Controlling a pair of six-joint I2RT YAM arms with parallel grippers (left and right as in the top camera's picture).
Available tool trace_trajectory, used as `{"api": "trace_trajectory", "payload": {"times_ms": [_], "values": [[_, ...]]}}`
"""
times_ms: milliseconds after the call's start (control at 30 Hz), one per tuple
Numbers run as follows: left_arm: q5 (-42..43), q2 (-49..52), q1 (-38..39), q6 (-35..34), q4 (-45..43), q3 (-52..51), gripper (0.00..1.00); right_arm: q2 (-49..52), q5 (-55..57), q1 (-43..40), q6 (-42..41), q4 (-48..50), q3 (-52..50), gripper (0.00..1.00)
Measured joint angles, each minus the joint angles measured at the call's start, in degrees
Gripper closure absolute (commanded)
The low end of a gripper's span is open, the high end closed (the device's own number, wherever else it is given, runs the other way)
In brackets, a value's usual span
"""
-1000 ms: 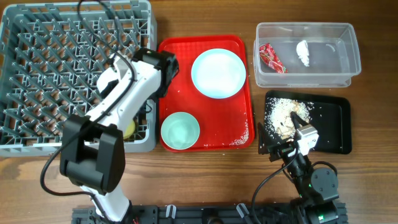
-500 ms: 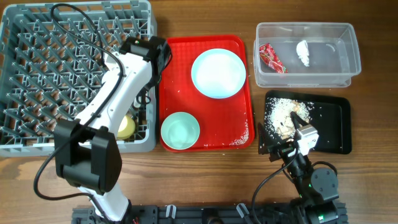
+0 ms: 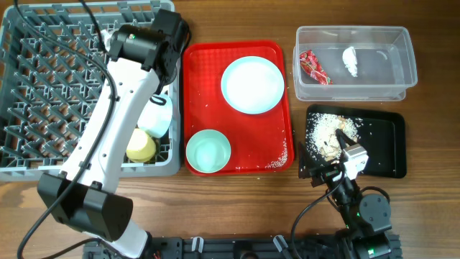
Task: Sort waste into correct bins and load items into the dishwasher rack
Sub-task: 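Grasp the mint-green bowl on the red tray with the left gripper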
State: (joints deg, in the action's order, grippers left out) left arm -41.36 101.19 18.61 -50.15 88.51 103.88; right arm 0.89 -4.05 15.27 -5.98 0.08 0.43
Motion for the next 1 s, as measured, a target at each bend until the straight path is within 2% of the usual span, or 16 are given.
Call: {"api": "trace_trajectory", "payload": {"times_ms": [67, 133, 233, 367, 400, 467, 567, 700, 800, 900, 1000], "values": [[-0.9, 0.0, 0.0, 4.7, -0.1, 0.0, 0.39, 0.0, 0.0, 0.0, 0.0, 0.0, 0.0, 0.0], [2.2, 0.0, 0.0, 9.0, -2.6, 0.0, 0.42, 0.0, 0.0, 0.0, 0.0, 0.0, 0.0, 0.0], [14.4, 0.0, 0.3, 18.3, -7.0, -0.1, 0.42, 0.0, 0.0, 0.0, 0.0, 0.0, 0.0, 0.0], [28.9, 0.0, 4.6, 24.3, -7.2, -1.1, 0.43, 0.0, 0.0, 0.0, 0.0, 0.0, 0.0, 0.0], [31.7, 0.0, 6.7, 24.9, -7.6, -2.5, 0.49, 0.0, 0.0, 0.0, 0.0, 0.0, 0.0, 0.0], [34.8, 0.0, 11.0, 24.3, -9.1, -7.5, 0.5, 0.0, 0.0, 0.0, 0.0, 0.0, 0.0, 0.0], [35.3, 0.0, 14.7, 19.3, -11.3, -15.0, 0.51, -0.1, 0.0, 0.0, 0.0, 0.0, 0.0, 0.0], [35.1, 0.1, 15.2, 12.8, -21.6, -26.5, 0.57, -0.1, 0.0, 0.0, 0.0, 0.0, 0.0, 0.0], [37.7, 0.2, 15.4, 13.4, -27.6, -30.3, 0.53, -0.1, 0.0, 0.0, 0.0, 0.0, 0.0, 0.0], [37.2, 0.2, 17.4, 13.4, -26.4, -30.5, 0.52, -0.1, 0.0, 0.0, 0.0, 0.0, 0.0, 0.0], [35.2, 0.2, 18.8, 11.5, -23.6, -30.5, 0.59, -0.1, 0.0, 0.0, 0.0, 0.0, 0.0, 0.0]]}}
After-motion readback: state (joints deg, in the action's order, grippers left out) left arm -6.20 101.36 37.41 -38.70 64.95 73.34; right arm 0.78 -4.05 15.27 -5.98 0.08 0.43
